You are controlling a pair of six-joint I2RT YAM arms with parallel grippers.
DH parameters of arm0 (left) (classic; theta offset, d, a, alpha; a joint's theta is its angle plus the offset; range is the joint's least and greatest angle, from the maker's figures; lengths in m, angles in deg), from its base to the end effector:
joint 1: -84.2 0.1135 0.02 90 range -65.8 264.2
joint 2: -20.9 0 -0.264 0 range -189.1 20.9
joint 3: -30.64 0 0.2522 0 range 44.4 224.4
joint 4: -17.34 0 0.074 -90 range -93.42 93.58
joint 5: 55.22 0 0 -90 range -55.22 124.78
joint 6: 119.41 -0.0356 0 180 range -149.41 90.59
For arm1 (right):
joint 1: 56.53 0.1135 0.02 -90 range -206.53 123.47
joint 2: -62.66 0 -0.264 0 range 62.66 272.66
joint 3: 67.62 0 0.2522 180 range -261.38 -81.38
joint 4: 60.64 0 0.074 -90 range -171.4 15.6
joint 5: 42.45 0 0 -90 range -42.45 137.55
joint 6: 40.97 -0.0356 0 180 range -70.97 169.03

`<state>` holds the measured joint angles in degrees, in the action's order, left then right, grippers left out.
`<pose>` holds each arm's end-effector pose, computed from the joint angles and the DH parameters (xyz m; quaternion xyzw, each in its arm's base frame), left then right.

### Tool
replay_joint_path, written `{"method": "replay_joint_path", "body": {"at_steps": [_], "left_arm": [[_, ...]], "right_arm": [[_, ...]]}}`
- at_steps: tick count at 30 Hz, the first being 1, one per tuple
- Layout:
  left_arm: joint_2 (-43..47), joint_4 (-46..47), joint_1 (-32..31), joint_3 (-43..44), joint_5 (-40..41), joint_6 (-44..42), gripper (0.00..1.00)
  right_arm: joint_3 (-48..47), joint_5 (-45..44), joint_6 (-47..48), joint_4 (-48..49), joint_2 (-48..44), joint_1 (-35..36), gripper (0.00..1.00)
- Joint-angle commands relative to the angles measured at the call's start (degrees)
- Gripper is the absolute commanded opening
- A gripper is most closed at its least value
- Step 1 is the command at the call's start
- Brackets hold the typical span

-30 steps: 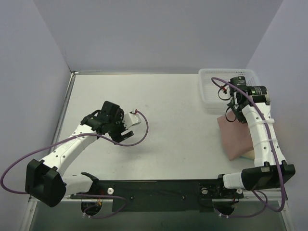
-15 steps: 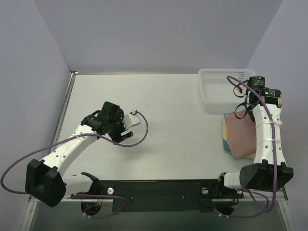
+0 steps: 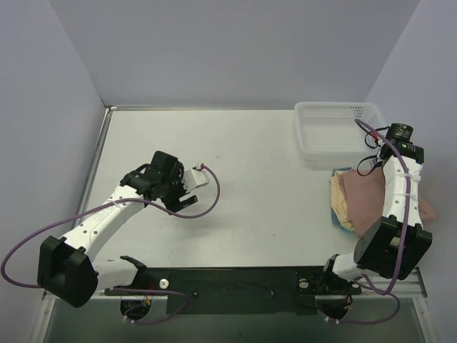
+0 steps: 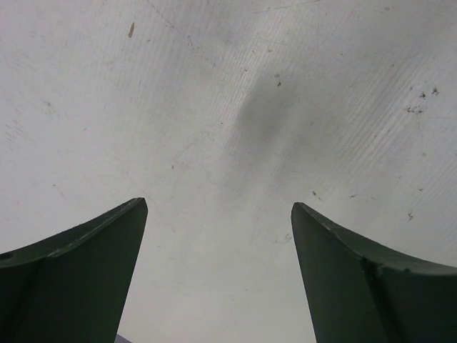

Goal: Fold and stack the t-shirts

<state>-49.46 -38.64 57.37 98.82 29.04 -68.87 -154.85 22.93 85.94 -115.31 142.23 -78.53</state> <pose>0.2135 -0.1120 0.2596 0.5366 0.7967 -0.0177 0.2776 0.2677 -0.1241 0.3290 -0.0405 0.9115 -0.3488 0.2142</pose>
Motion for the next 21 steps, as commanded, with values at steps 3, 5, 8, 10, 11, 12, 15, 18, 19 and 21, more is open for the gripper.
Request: {"method": "replay_joint_path", "body": {"at_steps": [3,5,8,10,11,12,15,18,19,21], "left_arm": [[1.0,1.2,0.4,0.2,0.9,0.1,0.93],[1.2,1.0,0.5,0.1,1.3,0.0,0.93],[1.4,0.6,0.4,0.1,1.5,-0.2,0.93],[1.6,0.4,0.4,0.3,1.7,-0.3,0.93],[1.6,0.4,0.4,0.3,1.7,-0.3,0.93],[1.7,0.2,0.4,0.3,1.7,-0.3,0.93],[1.7,-0.1,0.4,0.3,1.5,-0.3,0.93],[1.7,-0.5,0.4,0.8,1.6,0.3,0.93],[1.8,-0.8,0.4,1.0,1.7,0.5,0.93],[2.9,-1.5,0.5,1.5,1.8,1.4,0.93]], "right_arm": [[-1.0,-4.8,-3.3,7.0,5.9,-3.3,0.11],[-2.1,-4.0,-6.4,5.8,6.7,-3.3,0.53],[-4.1,-8.1,-9.1,5.1,7.5,-3.5,0.99],[-4.4,-10.4,-10.3,5.1,6.2,-3.4,1.00],[-4.6,-10.2,-11.7,5.0,4.6,-3.4,1.00],[-4.4,-9.3,-12.2,5.0,3.8,-3.2,1.00],[-2.3,-0.7,-12.7,4.9,-2.1,-1.0,1.00],[-0.6,4.8,-12.9,4.8,-7.1,4.7,1.00],[0.4,6.1,-13.0,4.8,-9.3,6.5,1.00],[1.8,12.2,-13.5,4.8,-13.3,11.1,1.00]]}}
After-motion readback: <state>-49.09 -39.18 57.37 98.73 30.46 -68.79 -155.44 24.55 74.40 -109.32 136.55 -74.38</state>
